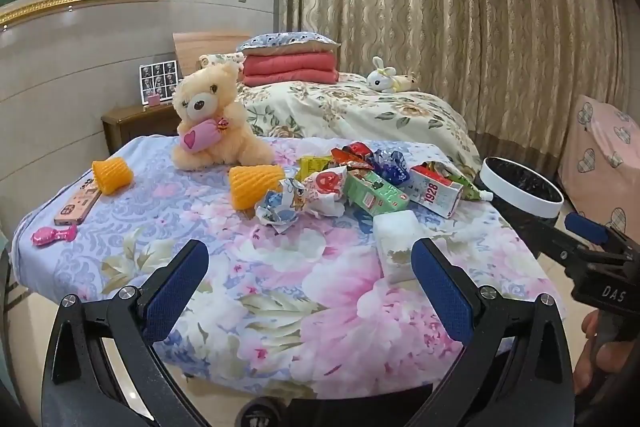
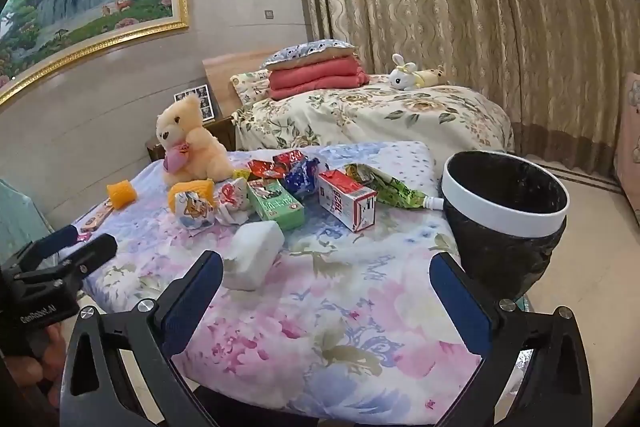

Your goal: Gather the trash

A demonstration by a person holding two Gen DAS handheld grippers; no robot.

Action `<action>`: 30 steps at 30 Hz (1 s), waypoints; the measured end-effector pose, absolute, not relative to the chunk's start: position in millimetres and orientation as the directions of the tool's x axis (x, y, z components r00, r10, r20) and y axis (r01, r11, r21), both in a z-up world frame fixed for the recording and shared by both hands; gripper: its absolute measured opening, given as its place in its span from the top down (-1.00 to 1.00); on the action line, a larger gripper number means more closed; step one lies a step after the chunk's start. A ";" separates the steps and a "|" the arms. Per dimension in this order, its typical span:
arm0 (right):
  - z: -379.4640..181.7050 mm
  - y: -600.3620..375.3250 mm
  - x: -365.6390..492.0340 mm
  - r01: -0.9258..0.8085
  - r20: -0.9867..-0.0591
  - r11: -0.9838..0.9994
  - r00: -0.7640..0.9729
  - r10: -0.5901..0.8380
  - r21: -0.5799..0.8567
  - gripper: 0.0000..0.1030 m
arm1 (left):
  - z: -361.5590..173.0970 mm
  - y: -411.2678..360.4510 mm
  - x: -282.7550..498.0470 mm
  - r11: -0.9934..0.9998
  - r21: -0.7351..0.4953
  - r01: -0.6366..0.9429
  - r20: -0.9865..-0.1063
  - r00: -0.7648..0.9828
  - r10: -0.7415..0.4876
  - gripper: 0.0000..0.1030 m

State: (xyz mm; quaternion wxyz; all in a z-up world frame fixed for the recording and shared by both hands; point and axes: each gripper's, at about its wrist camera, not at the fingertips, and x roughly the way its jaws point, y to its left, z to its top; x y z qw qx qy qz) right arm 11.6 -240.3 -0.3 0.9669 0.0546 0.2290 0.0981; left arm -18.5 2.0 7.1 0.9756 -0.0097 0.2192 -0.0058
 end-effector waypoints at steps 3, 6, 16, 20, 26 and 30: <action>-2.7 -241.1 12.0 -0.156 -0.441 0.977 0.873 0.206 0.148 -1.00 | 5.9 2.4 -19.1 1.000 -0.029 0.010 -0.433 0.901 -0.021 -1.00; -1.9 -241.1 11.2 -0.150 -0.442 0.978 0.875 0.199 0.143 -1.00 | 4.8 2.7 -18.3 0.999 -0.033 0.012 -0.440 0.898 -0.025 -1.00; -3.7 -241.7 13.0 -0.128 -0.457 0.982 0.871 0.179 0.142 -1.00 | 2.4 2.5 -16.4 0.999 -0.041 0.017 -0.448 0.893 -0.033 -1.00; -5.2 -242.8 12.9 -0.124 -0.462 0.982 0.869 0.178 0.145 -1.00 | 0.9 2.3 -15.8 0.999 -0.041 0.018 -0.451 0.892 -0.034 -1.00; -5.9 -242.4 14.4 -0.122 -0.468 0.981 0.866 0.178 0.148 -1.00 | 0.1 1.7 -15.3 0.999 -0.041 0.018 -0.451 0.892 -0.035 -1.00; -5.6 -242.3 14.6 -0.121 -0.467 0.981 0.866 0.178 0.148 -1.00 | 0.3 1.6 -15.4 0.999 -0.039 0.018 -0.451 0.892 -0.034 -1.00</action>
